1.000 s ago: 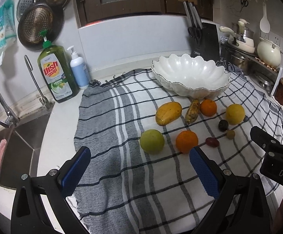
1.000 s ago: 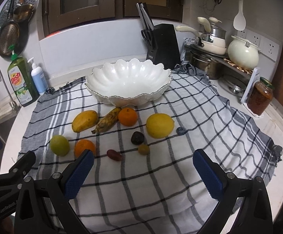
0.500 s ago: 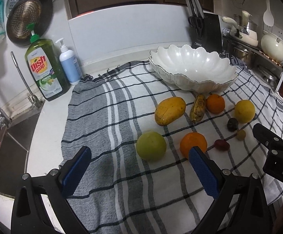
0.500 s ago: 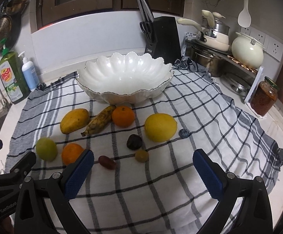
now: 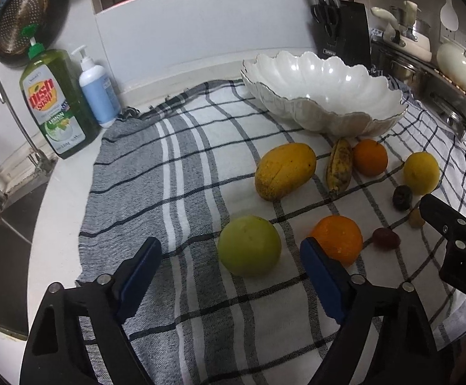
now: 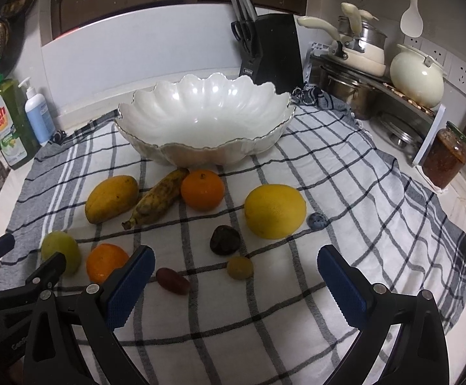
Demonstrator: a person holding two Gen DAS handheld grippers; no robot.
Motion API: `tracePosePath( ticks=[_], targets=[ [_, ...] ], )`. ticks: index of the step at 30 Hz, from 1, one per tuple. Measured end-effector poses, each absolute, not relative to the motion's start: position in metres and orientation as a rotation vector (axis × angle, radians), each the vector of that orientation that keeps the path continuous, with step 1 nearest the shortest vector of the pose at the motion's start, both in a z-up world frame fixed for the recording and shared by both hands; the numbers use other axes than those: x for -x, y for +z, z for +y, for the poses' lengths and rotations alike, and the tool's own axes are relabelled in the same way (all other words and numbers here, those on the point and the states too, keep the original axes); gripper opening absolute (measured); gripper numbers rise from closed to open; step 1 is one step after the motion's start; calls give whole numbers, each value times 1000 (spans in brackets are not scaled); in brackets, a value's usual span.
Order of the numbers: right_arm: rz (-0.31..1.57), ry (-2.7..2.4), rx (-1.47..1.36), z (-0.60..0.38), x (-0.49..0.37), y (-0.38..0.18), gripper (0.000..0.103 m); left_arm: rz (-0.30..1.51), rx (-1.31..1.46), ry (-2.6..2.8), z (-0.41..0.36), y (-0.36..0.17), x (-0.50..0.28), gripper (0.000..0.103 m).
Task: Organize fruits
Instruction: 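Move the left tool toward the green apple while the right tool approaches the small yellow fruit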
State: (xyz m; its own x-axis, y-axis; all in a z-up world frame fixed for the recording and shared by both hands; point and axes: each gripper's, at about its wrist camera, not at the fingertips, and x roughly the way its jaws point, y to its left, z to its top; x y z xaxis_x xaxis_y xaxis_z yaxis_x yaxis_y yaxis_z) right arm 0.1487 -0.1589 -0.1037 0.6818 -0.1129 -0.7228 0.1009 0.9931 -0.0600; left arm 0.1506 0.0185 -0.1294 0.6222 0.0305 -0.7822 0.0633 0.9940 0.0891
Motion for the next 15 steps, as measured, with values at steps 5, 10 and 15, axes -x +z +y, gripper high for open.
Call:
tracePosePath(
  ticks=[5,10,15],
  targets=[
    [837,-113,19,-157,-159,-108,103,931,-107,-34,18,-138,-161,82],
    [830,-111,32,-156,-167,-109,102,934,-114,-42,16,-144,-168,74],
    [827,-111,33,-156,-166,-115,103,948,-122,-51,16,-155,-166,63]
  ],
)
